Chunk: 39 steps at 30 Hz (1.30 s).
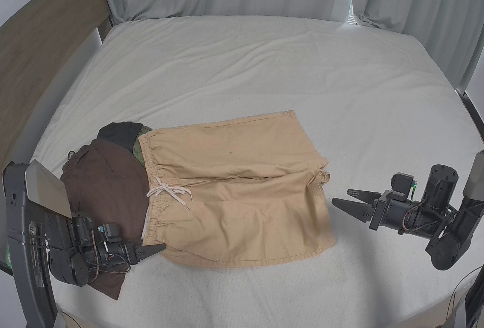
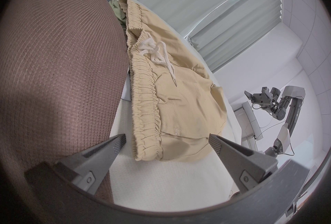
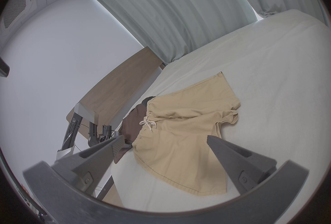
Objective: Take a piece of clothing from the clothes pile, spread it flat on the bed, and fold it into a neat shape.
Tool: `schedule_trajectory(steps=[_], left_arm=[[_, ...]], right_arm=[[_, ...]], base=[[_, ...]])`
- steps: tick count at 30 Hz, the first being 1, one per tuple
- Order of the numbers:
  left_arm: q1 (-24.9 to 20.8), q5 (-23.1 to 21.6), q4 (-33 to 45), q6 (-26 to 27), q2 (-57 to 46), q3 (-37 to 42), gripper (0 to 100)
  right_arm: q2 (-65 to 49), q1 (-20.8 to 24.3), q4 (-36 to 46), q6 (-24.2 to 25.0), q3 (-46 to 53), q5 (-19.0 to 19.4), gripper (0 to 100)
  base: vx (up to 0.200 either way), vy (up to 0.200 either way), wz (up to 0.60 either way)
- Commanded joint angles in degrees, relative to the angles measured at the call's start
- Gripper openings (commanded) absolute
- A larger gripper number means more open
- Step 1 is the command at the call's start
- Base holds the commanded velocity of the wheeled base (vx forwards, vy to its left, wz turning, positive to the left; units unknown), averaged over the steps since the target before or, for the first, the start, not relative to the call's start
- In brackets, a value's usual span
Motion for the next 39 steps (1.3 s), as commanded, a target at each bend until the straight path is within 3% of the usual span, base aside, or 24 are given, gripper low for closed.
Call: schedule_trajectory(steps=[1,2,3,17,32,39], left_arm=[[-0.06,0.09,0.03,-0.04,0.62,-0.21,100],[-0.06,0.09,0.03,-0.04,0.62,-0.12,100],[-0.06,0.09,0.03,-0.04,0.62,-0.12,0],[0.03,0.00,0.03,0.05,0.62,-0.29,0],[-0.06,-0.09,0.03,0.58,0.62,0.23,0],[0.03,-0.09,0.03,0.58,1.06,0.15,0]], right_arm=[[0.16,0.11,-0.01,-0.01,0.01,0.00,100],[0.16,0.11,-0.01,-0.01,0.01,0.00,100],[0.16,0.11,-0.01,-0.01,0.01,0.00,100],[4.55,-0.59,-0.01,-1.24,0.63,0.09,100],[14.66,-5.43,-0.01,-11.35,3.35,3.34,100],[18.00,-6.31,-0.01,-11.96,2.56,3.87,100]], base=[[0.000,0.000,0.00],[0.000,0.000,0.00],[0.000,0.000,0.00],[0.000,0.000,0.00],[0.000,0.000,0.00],[0.000,0.000,0.00]])
